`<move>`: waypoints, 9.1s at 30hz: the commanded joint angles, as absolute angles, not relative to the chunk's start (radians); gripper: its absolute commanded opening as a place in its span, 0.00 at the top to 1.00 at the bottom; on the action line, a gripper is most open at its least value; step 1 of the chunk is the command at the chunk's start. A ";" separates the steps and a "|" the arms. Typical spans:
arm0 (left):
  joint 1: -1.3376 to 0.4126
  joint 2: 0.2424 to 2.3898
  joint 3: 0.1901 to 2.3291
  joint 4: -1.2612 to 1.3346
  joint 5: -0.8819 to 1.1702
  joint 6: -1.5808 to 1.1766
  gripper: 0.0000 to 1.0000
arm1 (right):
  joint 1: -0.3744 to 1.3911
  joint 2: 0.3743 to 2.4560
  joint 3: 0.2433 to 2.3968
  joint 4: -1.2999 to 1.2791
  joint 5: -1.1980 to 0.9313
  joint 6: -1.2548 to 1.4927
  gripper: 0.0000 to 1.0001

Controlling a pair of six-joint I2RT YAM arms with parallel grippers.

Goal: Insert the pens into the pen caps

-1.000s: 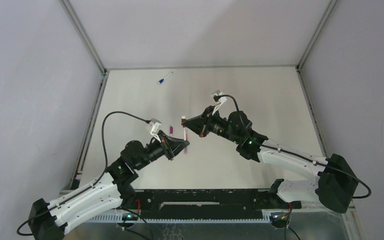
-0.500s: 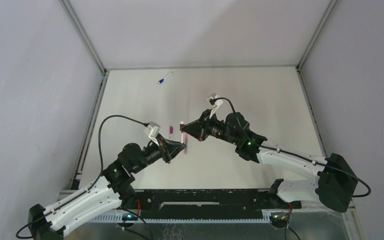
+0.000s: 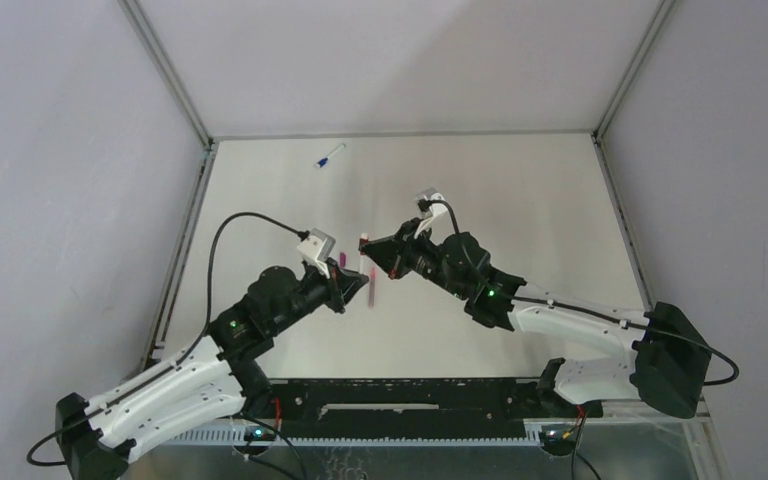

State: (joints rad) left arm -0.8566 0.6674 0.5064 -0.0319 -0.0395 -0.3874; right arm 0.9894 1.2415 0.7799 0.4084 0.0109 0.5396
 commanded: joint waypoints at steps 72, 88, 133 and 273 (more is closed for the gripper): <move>-0.582 0.754 0.690 0.058 0.543 -0.293 1.00 | 0.908 0.858 0.634 0.135 -0.201 0.407 0.58; -0.779 0.873 0.691 -0.034 0.617 -0.272 1.00 | 0.832 1.020 0.948 0.067 -0.502 0.297 0.47; -0.781 0.787 0.656 -0.017 0.407 -0.274 0.75 | 0.833 1.054 0.973 0.081 -0.428 0.349 1.00; -0.061 2.579 2.560 -0.714 0.261 0.165 0.05 | 0.494 0.901 0.966 -0.227 -0.419 0.309 0.05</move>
